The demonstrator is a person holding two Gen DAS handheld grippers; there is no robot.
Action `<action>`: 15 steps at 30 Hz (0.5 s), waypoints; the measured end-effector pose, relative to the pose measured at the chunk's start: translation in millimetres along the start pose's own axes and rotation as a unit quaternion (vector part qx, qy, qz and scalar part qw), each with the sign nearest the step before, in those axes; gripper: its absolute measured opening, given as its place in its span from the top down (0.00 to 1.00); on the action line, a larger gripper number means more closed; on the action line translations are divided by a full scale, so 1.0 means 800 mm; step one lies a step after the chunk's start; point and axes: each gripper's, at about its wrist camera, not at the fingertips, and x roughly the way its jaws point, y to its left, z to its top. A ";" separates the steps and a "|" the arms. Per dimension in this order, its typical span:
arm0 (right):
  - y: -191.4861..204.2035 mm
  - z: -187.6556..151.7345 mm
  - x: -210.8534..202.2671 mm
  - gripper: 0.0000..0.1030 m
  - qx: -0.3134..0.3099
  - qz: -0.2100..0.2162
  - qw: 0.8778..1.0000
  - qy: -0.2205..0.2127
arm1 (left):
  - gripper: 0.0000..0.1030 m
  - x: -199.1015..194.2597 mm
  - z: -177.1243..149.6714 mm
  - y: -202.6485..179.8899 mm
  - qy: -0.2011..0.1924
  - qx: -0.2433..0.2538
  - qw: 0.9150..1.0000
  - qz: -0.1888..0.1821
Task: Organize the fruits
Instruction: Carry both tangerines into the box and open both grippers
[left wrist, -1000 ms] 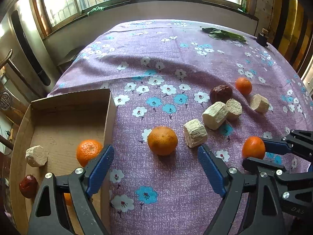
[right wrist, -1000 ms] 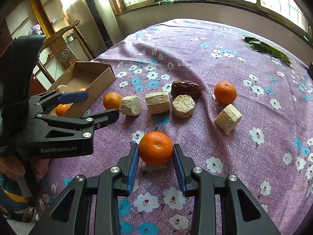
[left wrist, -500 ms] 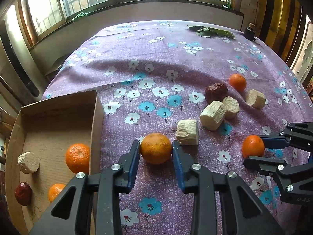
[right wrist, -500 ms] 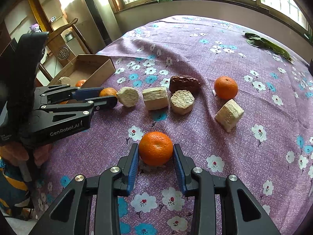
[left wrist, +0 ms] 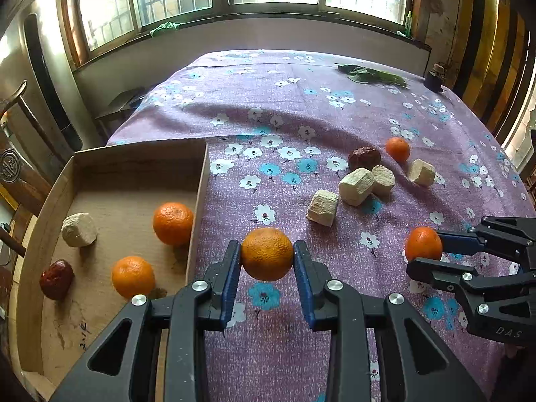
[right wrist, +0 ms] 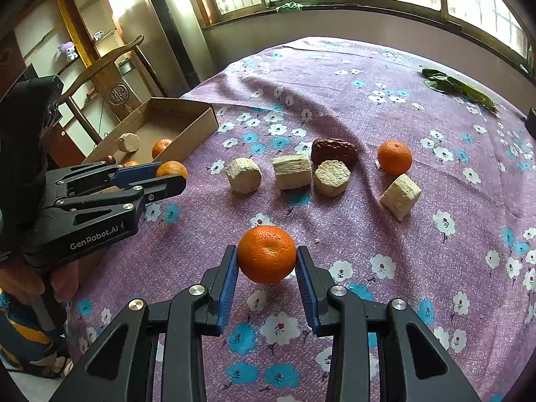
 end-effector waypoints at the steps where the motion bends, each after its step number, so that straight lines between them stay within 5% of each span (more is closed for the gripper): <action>1: 0.003 -0.001 -0.001 0.63 -0.002 0.000 1.000 0.000 | 0.70 -0.006 -0.003 0.001 -0.005 -0.003 1.000 0.005; 15: 0.041 -0.009 -0.028 0.63 -0.015 -0.010 1.000 -0.016 | 0.70 -0.053 -0.027 0.005 -0.037 -0.029 0.999 0.025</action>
